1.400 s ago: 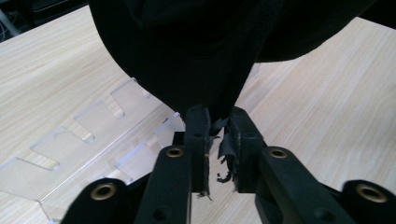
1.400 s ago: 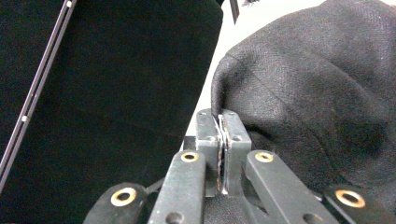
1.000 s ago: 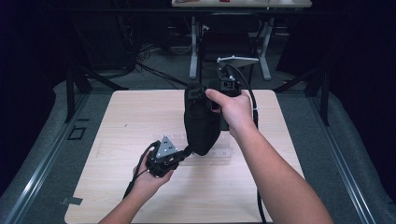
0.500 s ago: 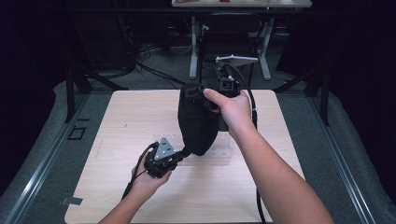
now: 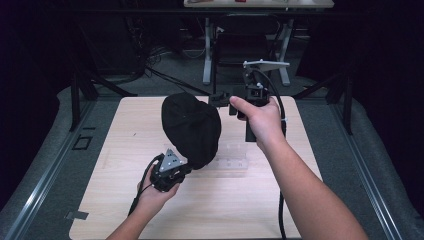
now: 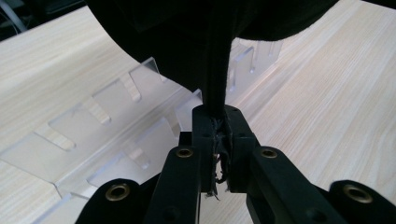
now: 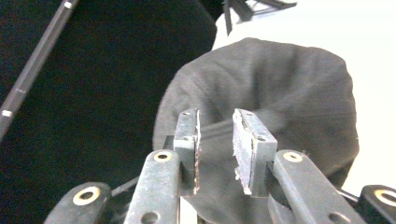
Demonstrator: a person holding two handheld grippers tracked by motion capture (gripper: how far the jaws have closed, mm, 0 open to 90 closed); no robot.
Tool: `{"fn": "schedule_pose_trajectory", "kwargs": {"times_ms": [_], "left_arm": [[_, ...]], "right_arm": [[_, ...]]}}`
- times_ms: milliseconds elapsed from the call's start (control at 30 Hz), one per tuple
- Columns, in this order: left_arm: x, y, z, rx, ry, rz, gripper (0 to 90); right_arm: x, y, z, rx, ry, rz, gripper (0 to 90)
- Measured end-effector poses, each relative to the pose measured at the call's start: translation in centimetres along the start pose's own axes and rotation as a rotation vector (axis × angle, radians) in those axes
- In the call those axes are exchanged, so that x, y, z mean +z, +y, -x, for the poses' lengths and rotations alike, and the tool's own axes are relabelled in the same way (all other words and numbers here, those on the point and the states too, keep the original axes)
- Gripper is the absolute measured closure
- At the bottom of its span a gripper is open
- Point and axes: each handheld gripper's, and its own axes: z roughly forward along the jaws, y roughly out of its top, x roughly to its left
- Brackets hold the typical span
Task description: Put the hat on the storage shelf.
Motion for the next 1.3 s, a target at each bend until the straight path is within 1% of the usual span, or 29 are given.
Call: {"fn": "schedule_pose_trajectory", "kwargs": {"times_ms": [67,100,133,200,233,333,433,467,500,533,633,867,1100,1300], "left_arm": [[0.2,-0.4,-0.1,-0.007,0.0,-0.006,85.6],[0.4,-0.6,-0.1,-0.002,0.003,-0.018,85.6],[0.6,-0.8,-0.1,-0.006,0.003,-0.025,85.5],[0.7,-1.1,-0.2,-0.011,0.003,-0.026,85.4],[0.8,-1.3,-0.2,-0.024,-0.001,-0.02,85.4],[0.8,-1.6,-0.3,-0.03,-0.002,-0.016,85.3],[0.8,-1.9,-0.3,-0.032,-0.003,-0.01,85.1],[0.9,-2.0,-0.3,-0.043,-0.006,-0.005,85.0],[0.9,-2.0,-0.4,-0.04,-0.006,-0.008,84.9],[0.9,-2.2,-0.4,-0.045,-0.006,-0.007,84.8],[0.9,-2.5,-0.4,-0.058,-0.005,0.002,84.4],[1.0,-3.0,-0.5,-0.084,-0.009,0.019,83.9],[0.9,-3.2,-0.5,-0.091,-0.007,0.023,82.5],[0.9,-3.1,-0.4,-0.088,-0.002,0.024,81.6]], "right_arm": [[-0.1,-0.3,-0.1,-0.027,-0.024,0.004,69.9],[-0.2,-0.4,-0.2,-0.04,-0.025,0.005,69.4],[-0.3,-0.5,-0.2,-0.048,-0.031,0.01,68.6],[-0.4,-0.6,-0.1,-0.057,-0.033,0.011,67.9],[-0.4,-0.6,-0.1,-0.058,-0.038,0.017,67.7],[-0.7,-0.7,0.0,-0.08,-0.056,0.026,67.2],[-1.0,-0.8,0.3,-0.078,-0.063,0.031,66.8],[-1.0,-0.9,0.4,-0.079,-0.069,0.038,66.8],[-1.1,-1.0,0.5,-0.086,-0.075,0.042,66.6],[-1.1,-1.0,0.5,-0.087,-0.076,0.046,66.4],[-1.1,-1.1,0.6,-0.082,-0.075,0.048,66.0],[-0.9,-1.1,0.8,-0.088,-0.1,0.039,64.5],[-0.8,-1.2,1.3,-0.085,-0.124,0.044,63.7],[-0.8,-1.3,1.5,-0.086,-0.135,0.041,63.1]]}}
